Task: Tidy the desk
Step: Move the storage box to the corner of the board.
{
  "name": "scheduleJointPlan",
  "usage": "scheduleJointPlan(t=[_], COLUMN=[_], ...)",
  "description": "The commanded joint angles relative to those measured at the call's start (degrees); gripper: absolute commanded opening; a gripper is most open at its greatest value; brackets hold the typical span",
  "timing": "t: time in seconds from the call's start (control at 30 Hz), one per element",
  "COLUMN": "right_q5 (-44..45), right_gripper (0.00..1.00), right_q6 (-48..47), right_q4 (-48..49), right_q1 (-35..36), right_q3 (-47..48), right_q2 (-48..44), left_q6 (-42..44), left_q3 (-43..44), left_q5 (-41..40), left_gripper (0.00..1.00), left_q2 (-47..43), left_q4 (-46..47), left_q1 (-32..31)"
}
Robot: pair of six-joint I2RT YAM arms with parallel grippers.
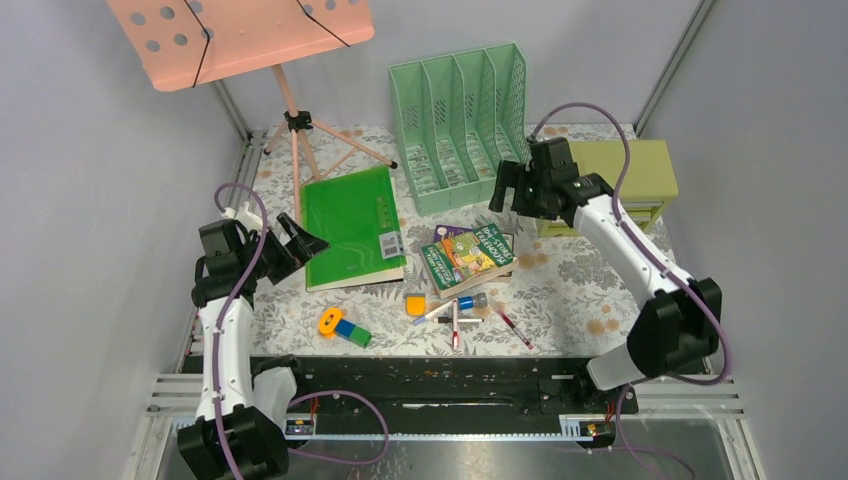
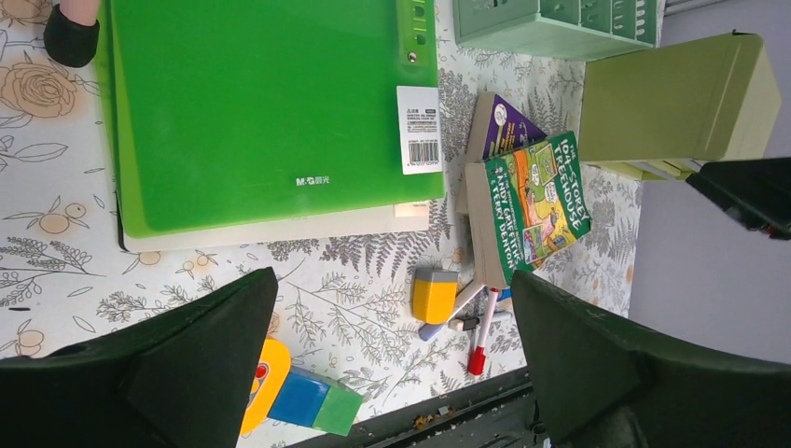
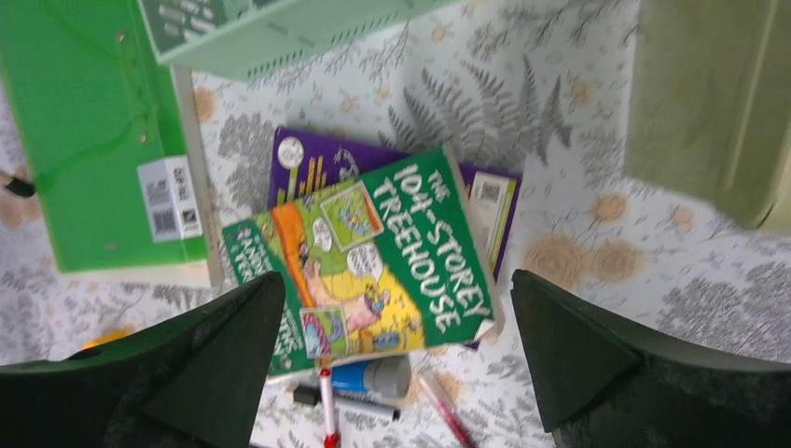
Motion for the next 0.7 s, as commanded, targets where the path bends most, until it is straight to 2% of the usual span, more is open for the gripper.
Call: scheduleJointPlan(t=[0.0, 0.33, 0.67], right_q5=[6.55, 24.68, 27.50], right_gripper=[0.99, 0.98, 0.98], right_q6=[-3.91, -11.01, -8.82], right_q4=[-2.75, -7.12, -8.77], right_q1=[0.56, 0.47, -4.27], right_q3=[8.52, 17.43, 19.70], right_q2=[5.60, 15.28, 17.45], left_q6=[1.55, 1.47, 1.46], left_q3=[1.53, 1.44, 1.37], left_q5=[-0.93, -0.73, -0.73], left_gripper=[0.99, 0.99, 0.99], left_q2=[-0.67, 0.10, 0.13], left_q4=[1.72, 1.68, 1.68], left_q1=[-0.14, -0.18, -0.41])
